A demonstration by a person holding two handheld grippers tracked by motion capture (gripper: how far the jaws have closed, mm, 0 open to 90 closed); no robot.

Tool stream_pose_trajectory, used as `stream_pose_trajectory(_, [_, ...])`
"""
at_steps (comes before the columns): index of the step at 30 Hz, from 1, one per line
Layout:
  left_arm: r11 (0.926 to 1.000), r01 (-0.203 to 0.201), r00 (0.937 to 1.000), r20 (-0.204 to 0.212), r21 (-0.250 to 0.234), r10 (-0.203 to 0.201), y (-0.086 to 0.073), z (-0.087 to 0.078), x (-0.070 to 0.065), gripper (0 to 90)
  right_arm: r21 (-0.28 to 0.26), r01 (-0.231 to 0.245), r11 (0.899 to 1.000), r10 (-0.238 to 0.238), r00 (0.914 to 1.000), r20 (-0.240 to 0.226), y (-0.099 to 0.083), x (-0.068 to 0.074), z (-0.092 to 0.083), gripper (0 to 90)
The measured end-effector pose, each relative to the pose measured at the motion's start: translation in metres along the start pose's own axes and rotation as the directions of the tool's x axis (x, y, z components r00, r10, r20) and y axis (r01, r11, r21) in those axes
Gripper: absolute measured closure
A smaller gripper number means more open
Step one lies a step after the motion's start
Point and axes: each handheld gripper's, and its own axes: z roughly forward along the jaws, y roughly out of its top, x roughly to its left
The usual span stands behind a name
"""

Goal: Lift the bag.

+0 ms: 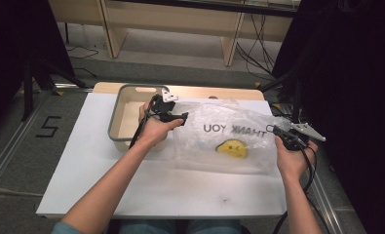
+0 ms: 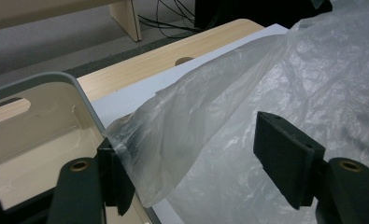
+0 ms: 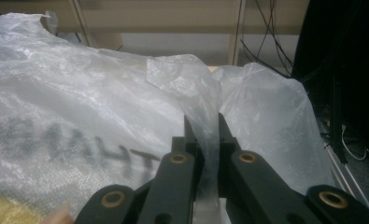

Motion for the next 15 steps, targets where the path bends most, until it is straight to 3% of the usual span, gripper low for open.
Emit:
stream_pose_trajectory(2, [0.9997,-0.013,0.9999,-0.004,0.021,0.013,-0.0014,-0.0001,0.0019,31.4,-0.004,-0.008,1.000,0.008,0.9999,0.009,0.0008,-0.0010,-0.0009,90.0])
stream_pose_trajectory(5, [0.9992,0.001,0.9999,-0.011,0.040,0.000,-0.0039,0.0005,0.0061,30.6,-0.003,-0.011,1.000,0.011,0.9997,0.023,0.0018,-0.0035,-0.0019,90.0])
stream_pose_trajectory(9, [0.9996,0.003,0.9999,-0.015,0.028,-0.003,-0.0042,-0.0007,0.0068,30.3,-0.008,-0.001,1.000,0.001,1.0000,-0.001,0.0032,-0.0023,-0.0019,90.0])
stream_pose_trajectory(15, [0.9997,-0.017,0.9998,-0.008,0.020,0.018,-0.0041,-0.0046,0.0031,30.7,-0.021,0.001,1.000,-0.001,1.0000,0.002,0.0043,-0.0001,-0.0013,88.0])
